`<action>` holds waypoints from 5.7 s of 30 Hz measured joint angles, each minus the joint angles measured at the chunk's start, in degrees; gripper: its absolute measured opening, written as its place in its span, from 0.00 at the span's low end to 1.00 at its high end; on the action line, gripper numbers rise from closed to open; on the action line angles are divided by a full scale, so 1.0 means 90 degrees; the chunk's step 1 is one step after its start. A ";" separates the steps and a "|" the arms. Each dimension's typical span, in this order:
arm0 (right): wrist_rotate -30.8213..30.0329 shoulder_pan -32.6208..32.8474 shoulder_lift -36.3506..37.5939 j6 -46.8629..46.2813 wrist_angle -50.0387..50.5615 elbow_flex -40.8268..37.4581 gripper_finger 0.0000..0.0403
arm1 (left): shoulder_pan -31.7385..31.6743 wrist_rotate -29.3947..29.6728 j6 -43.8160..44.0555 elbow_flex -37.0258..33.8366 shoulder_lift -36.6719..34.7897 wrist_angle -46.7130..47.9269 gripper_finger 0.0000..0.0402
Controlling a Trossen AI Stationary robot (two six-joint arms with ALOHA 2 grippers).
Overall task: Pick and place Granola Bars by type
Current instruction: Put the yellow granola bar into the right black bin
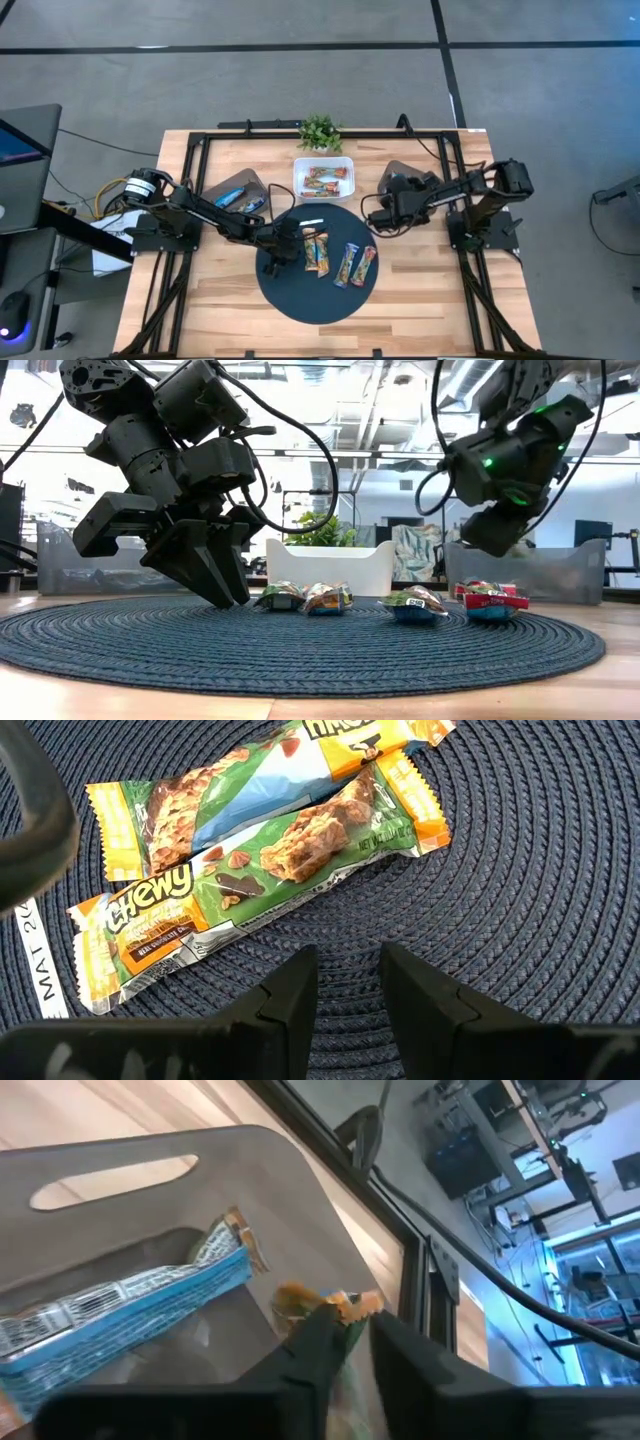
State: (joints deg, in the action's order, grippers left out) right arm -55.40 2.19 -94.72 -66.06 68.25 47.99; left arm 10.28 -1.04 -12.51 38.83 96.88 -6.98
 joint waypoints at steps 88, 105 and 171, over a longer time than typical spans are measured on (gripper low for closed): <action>0.6812 0.1486 -0.1807 0.9012 -0.8087 0.1236 0.39 | 0.0000 0.0190 -0.0139 0.0007 -0.0007 -0.0037 0.27; 0.6498 0.1448 -0.1807 0.8843 -0.7874 0.1235 0.18 | 0.0000 0.0190 -0.0138 0.0007 -0.0007 -0.0048 0.27; 0.6062 0.1511 -0.1790 0.9396 -0.7460 0.1270 0.00 | 0.0000 0.0226 -0.0136 0.0007 -0.0007 -0.0053 0.27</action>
State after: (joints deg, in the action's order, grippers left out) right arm -0.84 15.79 -110.83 18.50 1.10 59.42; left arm 10.28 0.99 -13.74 38.89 96.82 -7.46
